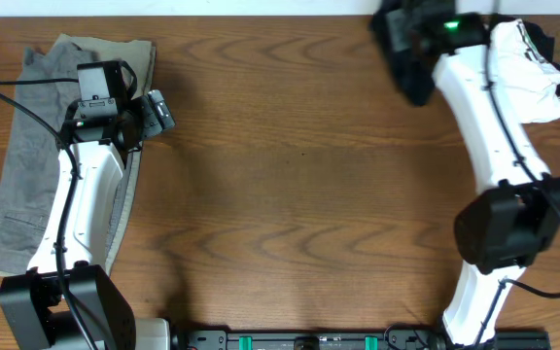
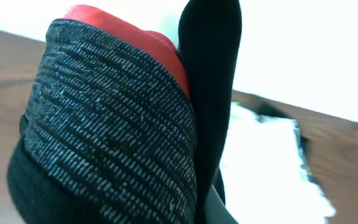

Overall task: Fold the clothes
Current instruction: 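Carry the black pants bundle with the right gripper toward the top-right pile, then lower the bundle onto the white garment pile and open the right gripper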

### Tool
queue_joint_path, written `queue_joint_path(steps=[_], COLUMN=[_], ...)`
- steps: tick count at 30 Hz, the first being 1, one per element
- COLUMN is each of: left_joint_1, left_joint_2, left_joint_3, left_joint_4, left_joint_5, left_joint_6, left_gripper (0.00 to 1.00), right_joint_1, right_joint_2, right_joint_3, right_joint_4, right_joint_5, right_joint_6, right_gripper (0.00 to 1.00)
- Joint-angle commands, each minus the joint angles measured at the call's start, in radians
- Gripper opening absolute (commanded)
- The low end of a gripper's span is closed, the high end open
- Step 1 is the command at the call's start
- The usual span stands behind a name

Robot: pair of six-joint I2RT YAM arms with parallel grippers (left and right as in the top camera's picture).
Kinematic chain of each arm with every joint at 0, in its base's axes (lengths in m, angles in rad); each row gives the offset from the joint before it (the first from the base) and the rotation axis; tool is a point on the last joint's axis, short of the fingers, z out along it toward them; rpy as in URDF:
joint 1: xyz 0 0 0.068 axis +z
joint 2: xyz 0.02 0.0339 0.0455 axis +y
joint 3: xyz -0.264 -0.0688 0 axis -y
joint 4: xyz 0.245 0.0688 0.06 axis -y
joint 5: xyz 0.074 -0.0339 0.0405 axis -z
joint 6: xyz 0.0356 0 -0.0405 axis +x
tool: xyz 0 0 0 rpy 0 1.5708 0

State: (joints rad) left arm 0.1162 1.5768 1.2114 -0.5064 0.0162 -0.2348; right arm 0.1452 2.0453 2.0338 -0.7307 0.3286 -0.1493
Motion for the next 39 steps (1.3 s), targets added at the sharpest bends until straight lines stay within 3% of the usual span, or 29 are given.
queue_joint_path(steps=[1, 13, 20, 25, 30, 39], left_joint_1=[0.002, 0.002, 0.002, 0.002, 0.002, 0.002], left_joint_2=[0.005, 0.005, 0.005, 0.005, 0.005, 0.005], left_joint_3=[-0.011, -0.011, -0.011, -0.011, -0.011, -0.011], left_joint_4=[-0.005, -0.003, -0.002, -0.001, -0.008, -0.010], left_joint_5=[-0.002, -0.002, -0.002, -0.002, -0.002, -0.002], left_joint_6=[0.016, 0.015, 0.015, 0.015, 0.015, 0.015], left_gripper=[0.98, 0.98, 0.98, 0.98, 0.98, 0.98], right_joint_1=[-0.090, -0.356, -0.468, -0.484, -0.484, -0.486], right_joint_2=[-0.039, -0.067, -0.043, 0.025, 0.086, 0.133], right_joint_3=[0.024, 0.042, 0.042, 0.042, 0.042, 0.042], right_joint_4=[0.021, 0.166, 0.256, 0.304, 0.380, 0.421], right_joint_5=[0.066, 0.028, -0.225, -0.231, -0.124, -0.119], right_joint_6=[-0.051, -0.153, -0.182, -0.259, -0.268, -0.286], right_gripper=[0.01, 0.01, 0.01, 0.01, 0.01, 0.01])
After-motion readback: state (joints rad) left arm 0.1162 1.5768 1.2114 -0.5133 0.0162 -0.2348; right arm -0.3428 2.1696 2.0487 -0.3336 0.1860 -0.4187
